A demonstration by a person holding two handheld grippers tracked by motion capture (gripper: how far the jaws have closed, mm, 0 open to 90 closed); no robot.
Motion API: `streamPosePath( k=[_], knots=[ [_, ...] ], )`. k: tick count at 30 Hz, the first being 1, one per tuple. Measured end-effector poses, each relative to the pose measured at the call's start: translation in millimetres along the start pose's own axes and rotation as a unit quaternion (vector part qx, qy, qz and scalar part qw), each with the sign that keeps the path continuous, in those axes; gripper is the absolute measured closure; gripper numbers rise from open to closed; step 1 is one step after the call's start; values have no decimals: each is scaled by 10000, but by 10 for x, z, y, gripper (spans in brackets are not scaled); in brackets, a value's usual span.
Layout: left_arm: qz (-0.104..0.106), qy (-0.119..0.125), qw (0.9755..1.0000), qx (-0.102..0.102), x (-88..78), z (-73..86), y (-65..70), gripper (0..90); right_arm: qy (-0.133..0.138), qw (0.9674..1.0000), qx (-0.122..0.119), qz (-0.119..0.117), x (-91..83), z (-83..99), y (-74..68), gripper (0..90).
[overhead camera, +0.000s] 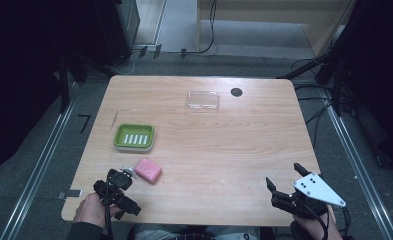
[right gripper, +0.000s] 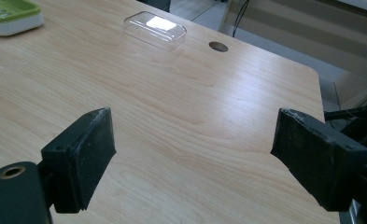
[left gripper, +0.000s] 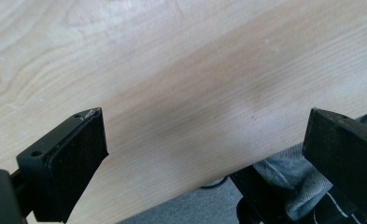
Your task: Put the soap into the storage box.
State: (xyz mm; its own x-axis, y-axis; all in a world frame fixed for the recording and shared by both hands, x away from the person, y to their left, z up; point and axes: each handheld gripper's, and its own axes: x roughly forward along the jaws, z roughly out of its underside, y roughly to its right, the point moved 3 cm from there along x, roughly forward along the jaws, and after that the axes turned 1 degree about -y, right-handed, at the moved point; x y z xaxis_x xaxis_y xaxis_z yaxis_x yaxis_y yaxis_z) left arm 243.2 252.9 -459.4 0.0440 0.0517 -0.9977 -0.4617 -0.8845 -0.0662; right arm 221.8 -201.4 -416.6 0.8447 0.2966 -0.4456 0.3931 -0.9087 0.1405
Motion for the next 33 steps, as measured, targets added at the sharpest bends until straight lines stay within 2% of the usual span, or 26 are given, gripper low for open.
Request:
streamPosePath(
  k=[21, 33],
  knots=[
    [-61, 107, 9999, 37, -49, -261, -54, 0, -44, 10000, -22, -3, 9, 1, -5, 135],
    [87, 240, 9996, 102, -83, -457, -70, 0, -64, 10000, -39, 0, 13, -1, -14, 135]
  ],
)
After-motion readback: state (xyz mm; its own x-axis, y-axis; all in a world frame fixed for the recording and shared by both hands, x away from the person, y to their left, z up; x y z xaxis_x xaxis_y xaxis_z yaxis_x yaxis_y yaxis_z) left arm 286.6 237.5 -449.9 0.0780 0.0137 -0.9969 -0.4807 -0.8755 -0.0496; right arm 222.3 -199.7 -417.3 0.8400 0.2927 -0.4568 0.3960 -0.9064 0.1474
